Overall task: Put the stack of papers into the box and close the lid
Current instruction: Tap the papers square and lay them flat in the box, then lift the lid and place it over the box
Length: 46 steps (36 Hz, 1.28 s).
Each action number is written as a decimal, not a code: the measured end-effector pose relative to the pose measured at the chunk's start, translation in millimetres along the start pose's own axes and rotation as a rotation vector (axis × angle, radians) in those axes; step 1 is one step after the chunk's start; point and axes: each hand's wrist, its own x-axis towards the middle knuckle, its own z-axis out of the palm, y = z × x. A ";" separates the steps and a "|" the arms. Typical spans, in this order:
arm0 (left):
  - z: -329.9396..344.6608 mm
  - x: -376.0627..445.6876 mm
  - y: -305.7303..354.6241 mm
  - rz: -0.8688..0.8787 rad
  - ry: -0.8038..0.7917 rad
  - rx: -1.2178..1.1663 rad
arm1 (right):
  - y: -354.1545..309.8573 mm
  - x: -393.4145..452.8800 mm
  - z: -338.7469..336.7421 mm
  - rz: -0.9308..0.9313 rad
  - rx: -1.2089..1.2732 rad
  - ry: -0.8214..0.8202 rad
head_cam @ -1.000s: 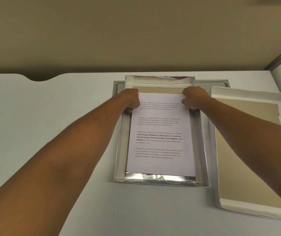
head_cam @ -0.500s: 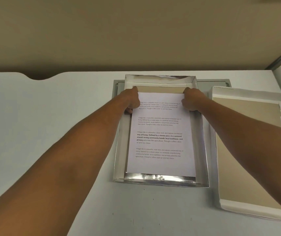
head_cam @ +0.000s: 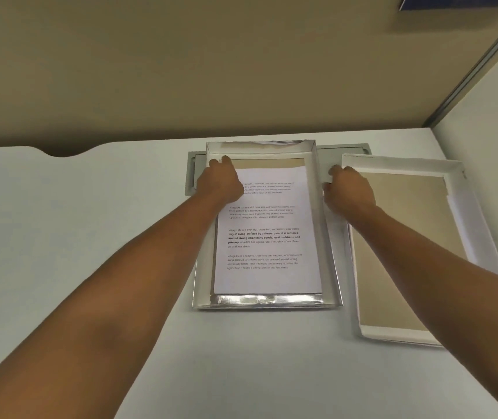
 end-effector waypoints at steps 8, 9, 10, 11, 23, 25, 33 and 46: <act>8.6 -55.2 8.5 0.044 0.049 -0.097 | 40.2 -71.8 -4.3 0.175 -0.001 -0.113; 10.0 -61.9 8.7 0.044 0.054 -0.111 | 43.3 -79.4 -3.5 0.201 0.007 -0.128; 10.8 -69.2 8.9 0.041 0.058 -0.121 | 46.4 -86.6 -2.4 0.229 0.019 -0.145; 11.2 -75.9 9.3 0.039 0.060 -0.132 | 48.8 -93.3 -1.4 0.254 0.033 -0.159; 27.0 -145.2 6.7 0.114 0.025 -0.391 | 53.2 -143.3 4.2 0.262 0.120 -0.274; 30.7 -155.2 6.4 0.153 -0.004 -0.425 | 55.6 -151.6 5.8 0.290 0.168 -0.254; 25.1 -186.1 -0.3 0.239 -0.176 -0.516 | 59.5 -171.5 -41.7 0.289 0.208 0.000; -11.3 -216.8 25.1 0.305 -0.136 -0.666 | 43.7 -189.3 -185.5 0.198 0.525 0.347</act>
